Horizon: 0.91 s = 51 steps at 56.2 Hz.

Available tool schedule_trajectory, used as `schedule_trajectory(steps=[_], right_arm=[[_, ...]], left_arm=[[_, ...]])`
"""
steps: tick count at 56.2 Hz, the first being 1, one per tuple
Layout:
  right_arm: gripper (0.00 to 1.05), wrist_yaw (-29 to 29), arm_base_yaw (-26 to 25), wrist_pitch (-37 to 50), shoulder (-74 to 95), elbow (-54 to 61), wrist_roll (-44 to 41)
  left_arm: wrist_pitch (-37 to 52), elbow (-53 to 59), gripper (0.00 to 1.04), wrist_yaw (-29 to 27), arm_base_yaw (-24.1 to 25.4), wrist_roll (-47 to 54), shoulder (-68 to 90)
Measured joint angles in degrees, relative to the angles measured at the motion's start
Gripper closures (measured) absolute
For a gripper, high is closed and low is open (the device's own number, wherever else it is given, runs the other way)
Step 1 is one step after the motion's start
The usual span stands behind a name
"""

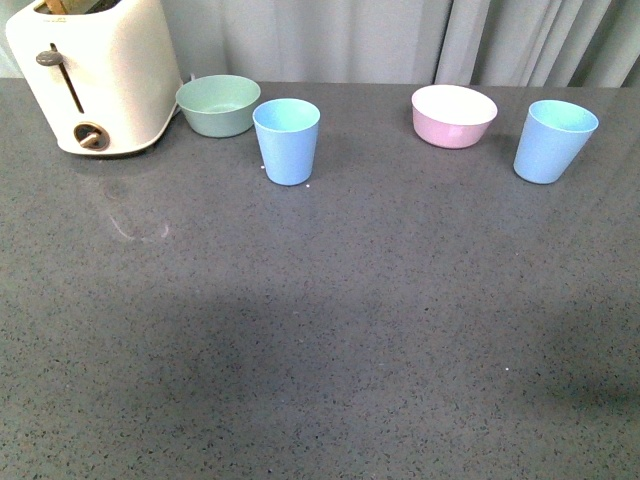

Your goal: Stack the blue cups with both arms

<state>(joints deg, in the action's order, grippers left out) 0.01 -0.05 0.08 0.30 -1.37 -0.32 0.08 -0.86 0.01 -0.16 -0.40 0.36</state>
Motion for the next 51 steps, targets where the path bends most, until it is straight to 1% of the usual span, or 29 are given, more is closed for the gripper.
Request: schedule_trajectory(steps=[40,41,42,43,45,47,51], right_arm=[[0.09,0.0,0.0,0.0,0.0,0.0,0.0],[0.09,0.0,0.0,0.0,0.0,0.0,0.0],[0.09,0.0,0.0,0.0,0.0,0.0,0.0],[0.09,0.0,0.0,0.0,0.0,0.0,0.0],[0.09,0.0,0.0,0.0,0.0,0.0,0.0],[0.09,0.0,0.0,0.0,0.0,0.0,0.0],[0.09,0.0,0.0,0.0,0.0,0.0,0.0]], left_arm=[[0.0,0.0,0.09,0.0,0.0,0.0,0.0],[-0.9,-0.3,0.09,-0.9,-0.2,-0.8,0.5],[-3.8,-1.3,0.09,-3.1,-0.8,-2.3,2.0],[-9.8,-3.7,0.09,-6.5,-2.6,-5.4,5.1],[-15.9,-7.7,0.09,-10.7,-5.4,-10.6,12.5],[-16.1,-9.3,0.09,-10.6,-6.6,-13.4,17.0],[-13.6,-12.0,0.09,-9.6,-7.9,-16.8,24.5]])
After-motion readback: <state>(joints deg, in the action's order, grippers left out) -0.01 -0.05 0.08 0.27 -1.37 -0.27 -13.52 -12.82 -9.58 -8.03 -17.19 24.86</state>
